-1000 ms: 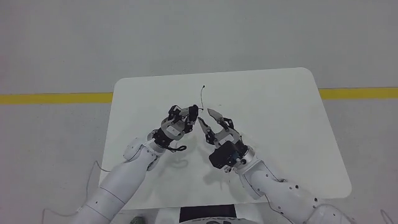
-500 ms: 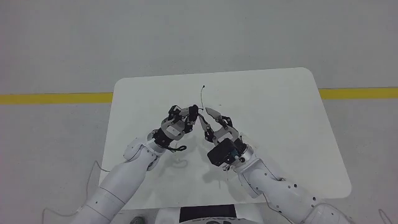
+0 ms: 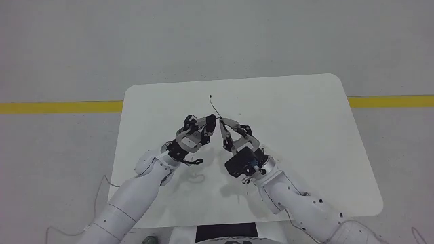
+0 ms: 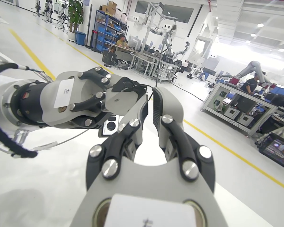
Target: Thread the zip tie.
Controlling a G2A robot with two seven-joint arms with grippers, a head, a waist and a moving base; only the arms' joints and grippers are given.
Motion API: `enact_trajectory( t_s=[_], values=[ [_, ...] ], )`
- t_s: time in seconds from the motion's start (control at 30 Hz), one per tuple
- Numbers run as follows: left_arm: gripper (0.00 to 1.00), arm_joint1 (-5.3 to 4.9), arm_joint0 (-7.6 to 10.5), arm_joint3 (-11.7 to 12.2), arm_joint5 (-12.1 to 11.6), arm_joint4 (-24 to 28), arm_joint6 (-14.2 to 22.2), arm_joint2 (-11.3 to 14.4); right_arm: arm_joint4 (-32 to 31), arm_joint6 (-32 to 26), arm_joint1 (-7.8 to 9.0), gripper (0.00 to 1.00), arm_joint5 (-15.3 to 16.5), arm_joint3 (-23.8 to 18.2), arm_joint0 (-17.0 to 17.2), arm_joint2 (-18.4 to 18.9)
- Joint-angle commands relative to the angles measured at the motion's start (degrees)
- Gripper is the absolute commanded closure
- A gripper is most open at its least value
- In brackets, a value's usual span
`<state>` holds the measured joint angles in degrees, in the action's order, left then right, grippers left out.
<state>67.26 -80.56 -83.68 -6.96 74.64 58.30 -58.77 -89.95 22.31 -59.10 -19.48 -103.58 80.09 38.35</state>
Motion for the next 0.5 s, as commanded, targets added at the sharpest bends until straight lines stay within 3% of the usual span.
enact_trajectory(
  t_s=[0.0,0.47],
  values=[
    [1.0,0.0,0.0,0.0,0.0,0.0,0.0,0.0,0.0,-0.01,-0.04,0.97,0.0,0.0,0.09,0.11],
    [1.0,0.0,0.0,0.0,0.0,0.0,0.0,0.0,0.0,0.15,0.04,1.0,0.0,0.47,0.55,0.68]
  ],
)
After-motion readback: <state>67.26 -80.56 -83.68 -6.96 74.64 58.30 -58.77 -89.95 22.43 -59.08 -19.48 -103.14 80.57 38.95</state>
